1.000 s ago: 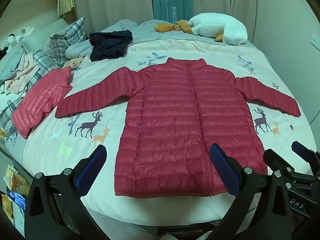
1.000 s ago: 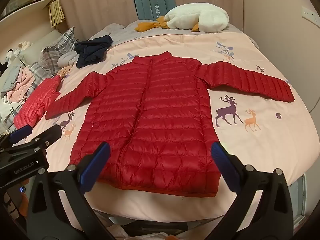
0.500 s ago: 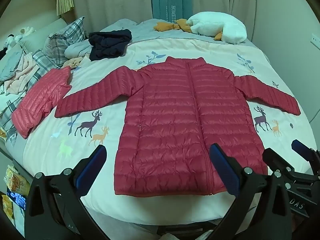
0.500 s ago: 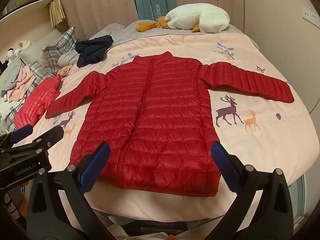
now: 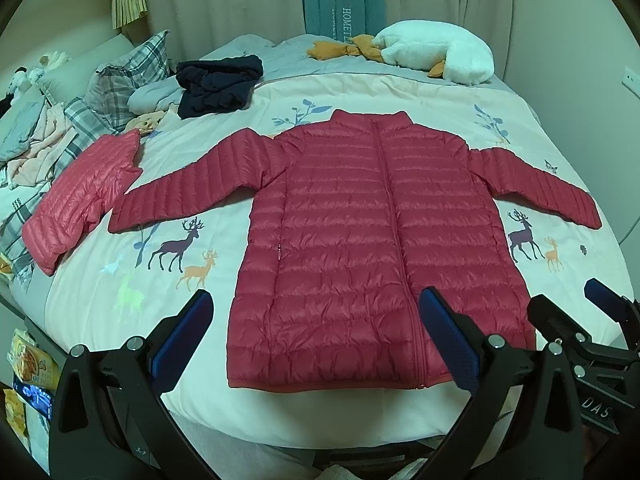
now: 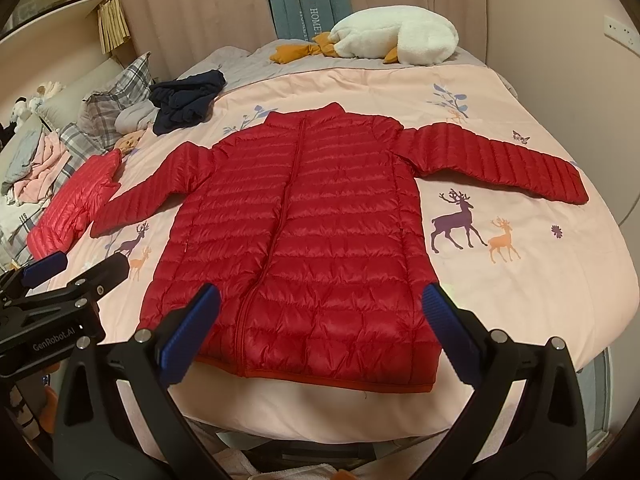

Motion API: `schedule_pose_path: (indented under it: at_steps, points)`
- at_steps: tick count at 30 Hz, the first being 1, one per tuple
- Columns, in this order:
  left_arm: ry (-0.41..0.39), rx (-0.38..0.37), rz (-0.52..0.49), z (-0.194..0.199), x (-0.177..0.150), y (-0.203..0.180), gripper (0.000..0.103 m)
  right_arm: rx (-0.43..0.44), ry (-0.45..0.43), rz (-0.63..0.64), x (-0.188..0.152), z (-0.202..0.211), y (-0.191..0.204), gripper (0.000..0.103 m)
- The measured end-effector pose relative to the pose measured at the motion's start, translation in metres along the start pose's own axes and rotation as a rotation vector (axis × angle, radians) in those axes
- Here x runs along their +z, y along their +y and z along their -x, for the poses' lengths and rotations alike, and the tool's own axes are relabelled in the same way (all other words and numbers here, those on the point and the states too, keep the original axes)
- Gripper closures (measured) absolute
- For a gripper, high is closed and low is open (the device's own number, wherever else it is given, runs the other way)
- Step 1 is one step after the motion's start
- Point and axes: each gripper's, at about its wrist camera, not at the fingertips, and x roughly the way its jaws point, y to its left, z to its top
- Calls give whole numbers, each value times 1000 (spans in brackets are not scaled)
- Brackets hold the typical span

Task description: Fold large clothes

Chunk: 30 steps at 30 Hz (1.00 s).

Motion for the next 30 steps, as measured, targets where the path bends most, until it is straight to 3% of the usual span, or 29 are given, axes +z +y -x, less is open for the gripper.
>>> schedule_pose_path:
  at_steps: [30]
  points:
    - [12, 4, -3, -4, -2, -3, 1, 0, 4, 0, -2, -2, -1, 2]
